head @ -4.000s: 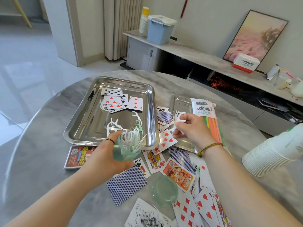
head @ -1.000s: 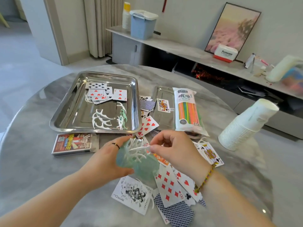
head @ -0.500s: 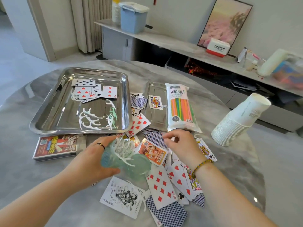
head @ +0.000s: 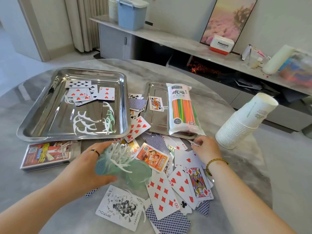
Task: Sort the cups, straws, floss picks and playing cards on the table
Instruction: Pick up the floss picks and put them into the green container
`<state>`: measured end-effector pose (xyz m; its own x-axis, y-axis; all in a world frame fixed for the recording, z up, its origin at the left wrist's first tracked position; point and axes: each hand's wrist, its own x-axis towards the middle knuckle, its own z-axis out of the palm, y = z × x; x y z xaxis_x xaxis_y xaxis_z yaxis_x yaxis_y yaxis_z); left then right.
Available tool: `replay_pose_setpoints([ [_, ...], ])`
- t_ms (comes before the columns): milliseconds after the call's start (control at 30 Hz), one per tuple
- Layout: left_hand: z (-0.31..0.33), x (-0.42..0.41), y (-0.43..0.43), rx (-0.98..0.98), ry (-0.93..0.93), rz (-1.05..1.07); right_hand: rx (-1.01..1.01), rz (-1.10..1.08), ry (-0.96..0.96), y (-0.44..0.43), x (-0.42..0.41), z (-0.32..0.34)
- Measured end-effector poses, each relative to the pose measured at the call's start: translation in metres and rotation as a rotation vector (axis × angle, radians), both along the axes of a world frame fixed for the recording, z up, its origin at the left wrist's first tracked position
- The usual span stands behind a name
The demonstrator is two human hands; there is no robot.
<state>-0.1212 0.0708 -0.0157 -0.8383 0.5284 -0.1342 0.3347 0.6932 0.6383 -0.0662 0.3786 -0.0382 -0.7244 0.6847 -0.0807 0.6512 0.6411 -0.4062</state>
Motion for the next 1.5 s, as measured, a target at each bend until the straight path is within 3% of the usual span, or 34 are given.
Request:
replay_pose_setpoints([
  [400, 0.002, 0.002, -0.003, 0.037, 0.012, -0.053, 0.008, 0.059, -0.198, -0.018, 0.007, 0.012],
  [733, 0.006, 0.001, -0.005, 0.029, 0.027, -0.08, -0.039, 0.092, -0.063, -0.037, 0.016, 0.017],
  [833, 0.005, 0.001, -0.006, 0.014, 0.031, -0.087, -0.123, 0.045, -0.133, -0.04, 0.019, 0.017],
  [933, 0.004, 0.001, -0.006, 0.002, 0.037, -0.095, -0.072, 0.054, -0.227, -0.043, 0.019, 0.015],
  [1267, 0.004, 0.001, -0.006, -0.023, 0.045, -0.097, -0.001, -0.008, -0.271, -0.035, 0.01, 0.011],
  [1500, 0.003, 0.0, -0.005, -0.025, 0.052, -0.096, -0.057, 0.011, -0.362, -0.032, -0.001, 0.014],
])
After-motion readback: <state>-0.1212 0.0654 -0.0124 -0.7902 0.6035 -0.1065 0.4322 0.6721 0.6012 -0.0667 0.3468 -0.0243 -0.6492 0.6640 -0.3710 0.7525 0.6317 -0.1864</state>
